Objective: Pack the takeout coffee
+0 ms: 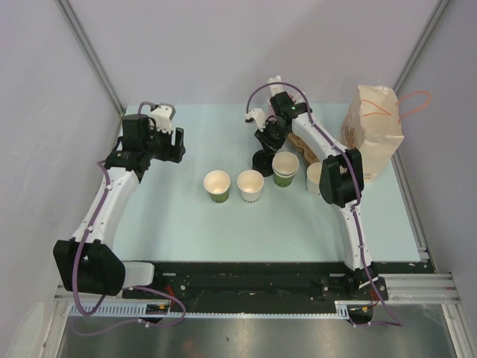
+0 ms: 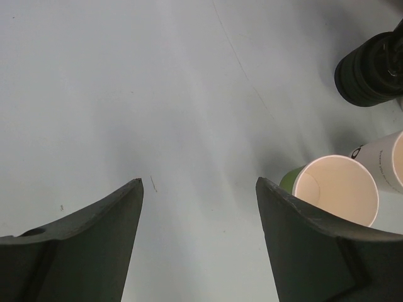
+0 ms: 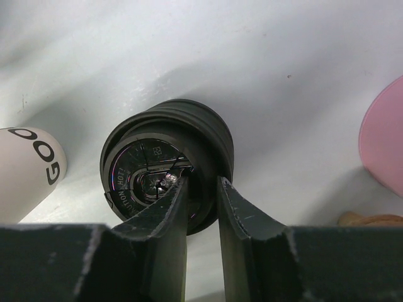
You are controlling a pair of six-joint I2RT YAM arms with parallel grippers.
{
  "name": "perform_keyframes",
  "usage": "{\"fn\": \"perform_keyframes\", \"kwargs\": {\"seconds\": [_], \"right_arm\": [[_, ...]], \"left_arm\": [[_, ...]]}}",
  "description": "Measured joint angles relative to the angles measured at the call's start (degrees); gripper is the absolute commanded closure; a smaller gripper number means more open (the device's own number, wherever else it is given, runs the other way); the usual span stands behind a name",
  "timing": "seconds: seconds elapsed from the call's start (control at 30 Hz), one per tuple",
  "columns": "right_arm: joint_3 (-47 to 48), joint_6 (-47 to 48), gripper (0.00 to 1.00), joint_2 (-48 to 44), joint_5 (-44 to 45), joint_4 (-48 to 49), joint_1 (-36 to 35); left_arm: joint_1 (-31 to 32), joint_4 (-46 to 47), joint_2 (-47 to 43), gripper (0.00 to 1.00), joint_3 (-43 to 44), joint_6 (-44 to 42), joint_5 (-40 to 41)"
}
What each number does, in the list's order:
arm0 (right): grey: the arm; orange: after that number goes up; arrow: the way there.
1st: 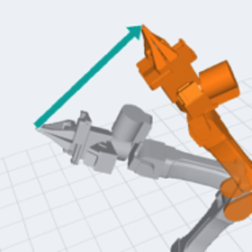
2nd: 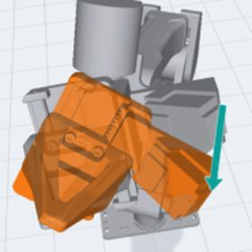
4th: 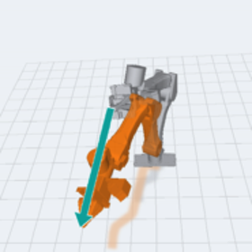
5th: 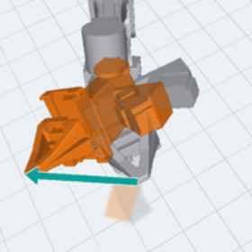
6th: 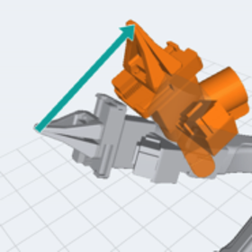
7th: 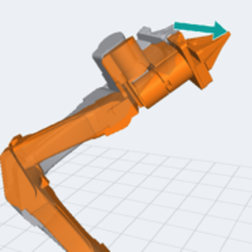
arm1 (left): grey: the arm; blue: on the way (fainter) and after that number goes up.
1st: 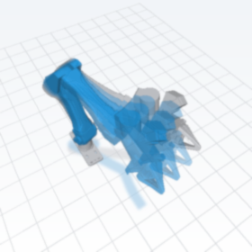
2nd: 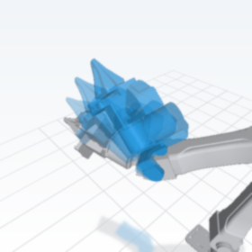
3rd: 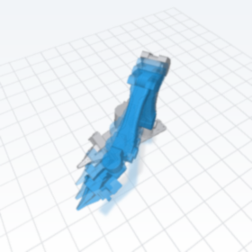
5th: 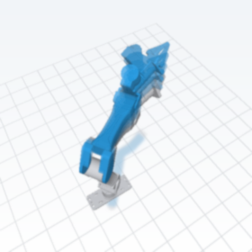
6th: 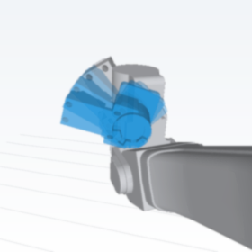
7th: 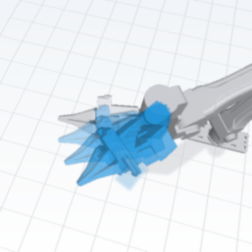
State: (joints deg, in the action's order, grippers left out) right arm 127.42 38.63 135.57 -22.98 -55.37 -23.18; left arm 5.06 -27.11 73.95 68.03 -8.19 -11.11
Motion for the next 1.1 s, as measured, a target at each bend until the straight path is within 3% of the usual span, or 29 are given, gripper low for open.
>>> {"fn": "perform_keyframes", "kwargs": {"seconds": [0.03,0.13,0.17,0.57,0.83,1.1], "right_arm": [[0.0,0.0,0.77,0.0,0.0,0.1,0.0],[0.0,0.2,0.99,0.0,0.0,0.5,-0.1],[0.0,0.4,1.00,0.0,0.0,0.5,-0.2],[-2.3,0.0,1.00,-1.3,2.1,3.0,-0.3],[-7.4,-3.0,1.00,-10.1,6.0,7.6,-1.0],[-4.2,-7.6,1.00,-15.1,11.7,8.3,-5.5]], "left_arm": [[0.0,0.0,0.0,0.22,-0.1,0.0,0.0],[0.0,0.0,0.0,0.21,-0.2,0.0,0.0],[0.0,0.0,0.0,0.21,-0.2,0.0,0.0],[0.0,0.0,0.0,0.22,-0.5,0.0,0.0],[0.0,0.0,0.0,0.22,-0.6,0.0,-0.2],[0.0,0.3,0.0,0.23,-2.0,0.2,-1.3]]}}
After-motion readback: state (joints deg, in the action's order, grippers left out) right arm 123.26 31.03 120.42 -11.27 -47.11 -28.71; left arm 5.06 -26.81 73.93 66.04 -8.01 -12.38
